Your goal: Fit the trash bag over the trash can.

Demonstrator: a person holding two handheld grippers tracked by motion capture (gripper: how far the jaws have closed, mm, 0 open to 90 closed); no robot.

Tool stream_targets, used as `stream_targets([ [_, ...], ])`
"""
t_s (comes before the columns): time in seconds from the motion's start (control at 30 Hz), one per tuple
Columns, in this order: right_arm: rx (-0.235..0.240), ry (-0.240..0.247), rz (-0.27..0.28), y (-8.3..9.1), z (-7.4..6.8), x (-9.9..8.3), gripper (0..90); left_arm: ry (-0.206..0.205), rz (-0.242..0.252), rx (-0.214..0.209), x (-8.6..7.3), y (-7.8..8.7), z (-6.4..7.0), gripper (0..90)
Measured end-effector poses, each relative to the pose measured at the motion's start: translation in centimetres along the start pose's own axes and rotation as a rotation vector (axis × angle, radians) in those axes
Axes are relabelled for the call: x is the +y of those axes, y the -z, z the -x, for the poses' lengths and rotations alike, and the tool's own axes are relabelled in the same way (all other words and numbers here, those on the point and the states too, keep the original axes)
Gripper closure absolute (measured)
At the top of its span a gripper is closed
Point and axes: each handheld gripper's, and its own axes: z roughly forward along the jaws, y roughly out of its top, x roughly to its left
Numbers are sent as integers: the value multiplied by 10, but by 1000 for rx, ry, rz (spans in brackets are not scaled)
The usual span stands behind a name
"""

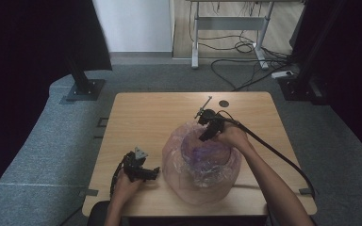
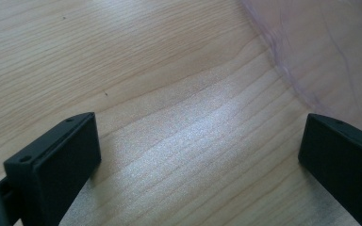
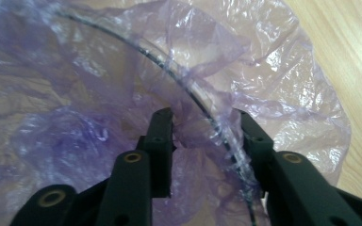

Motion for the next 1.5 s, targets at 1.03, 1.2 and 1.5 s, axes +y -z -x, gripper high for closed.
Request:
stream_targets([
  [1.03, 1, -130, -50, 20, 15, -58, 812, 1, 1, 0, 0, 0, 0, 0],
  [1.2, -16, -62, -43, 15, 23, -47, 652, 1, 1, 0, 0, 0, 0, 0],
  [1.5, -156, -137, 141, 69, 11, -54, 355, 1, 0, 0, 0, 0, 0, 0],
])
